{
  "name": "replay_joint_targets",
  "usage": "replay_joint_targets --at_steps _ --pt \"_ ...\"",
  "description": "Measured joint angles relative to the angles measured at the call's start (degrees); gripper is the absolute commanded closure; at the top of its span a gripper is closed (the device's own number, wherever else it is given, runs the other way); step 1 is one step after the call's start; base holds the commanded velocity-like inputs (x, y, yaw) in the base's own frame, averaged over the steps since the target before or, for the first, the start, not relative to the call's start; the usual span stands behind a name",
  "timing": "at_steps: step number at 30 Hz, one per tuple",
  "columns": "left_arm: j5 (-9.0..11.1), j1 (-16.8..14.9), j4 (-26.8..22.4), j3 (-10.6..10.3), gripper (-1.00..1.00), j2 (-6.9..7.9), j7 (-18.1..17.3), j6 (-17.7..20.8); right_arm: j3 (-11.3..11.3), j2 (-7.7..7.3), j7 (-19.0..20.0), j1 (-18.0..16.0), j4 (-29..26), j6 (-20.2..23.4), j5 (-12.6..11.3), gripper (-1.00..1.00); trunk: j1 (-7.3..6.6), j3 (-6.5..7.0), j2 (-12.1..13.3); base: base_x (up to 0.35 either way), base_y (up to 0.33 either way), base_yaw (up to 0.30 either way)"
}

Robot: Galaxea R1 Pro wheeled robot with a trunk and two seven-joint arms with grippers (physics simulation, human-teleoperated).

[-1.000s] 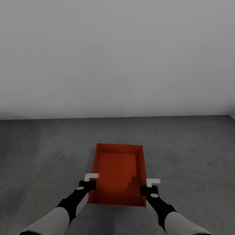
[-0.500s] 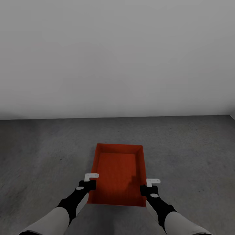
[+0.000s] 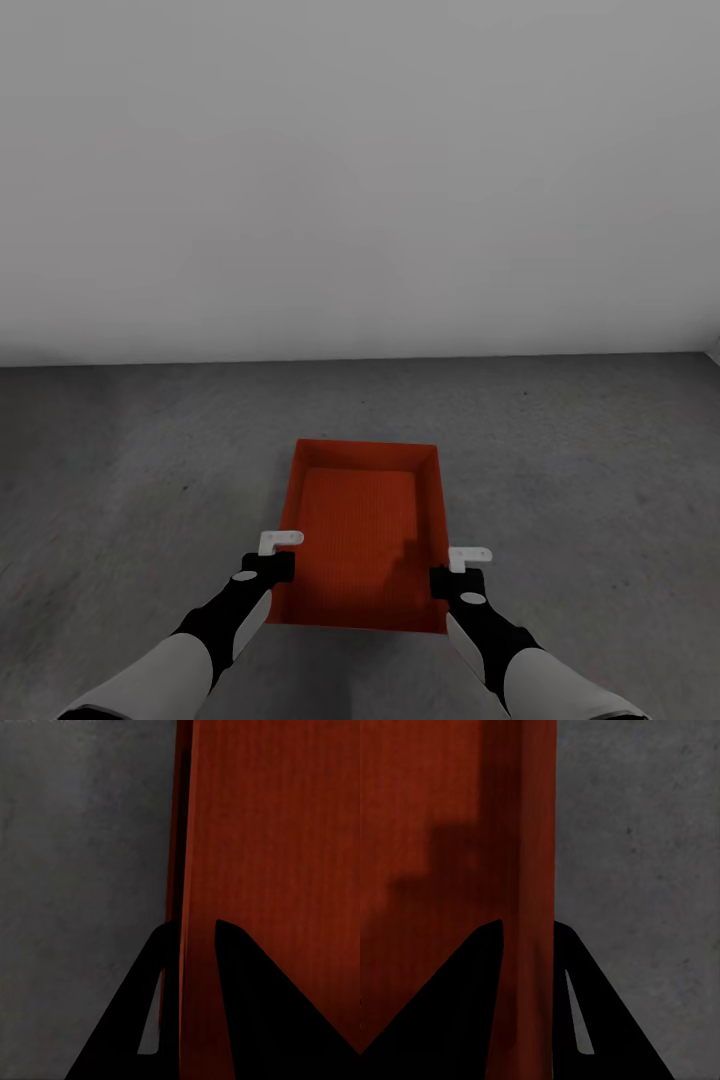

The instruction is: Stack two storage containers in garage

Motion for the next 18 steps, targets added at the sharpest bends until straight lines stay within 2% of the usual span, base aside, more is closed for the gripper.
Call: replay_joint_targets --at_steps 18 --pt "0.0 0.0 -0.1 0.0 1.0 0.0 0.0 0.1 -0.1 0.03 0.0 0.0 0.0 -0.1 0.0 1.0 0.02 0.0 0.0 0.0 0.0 0.0"
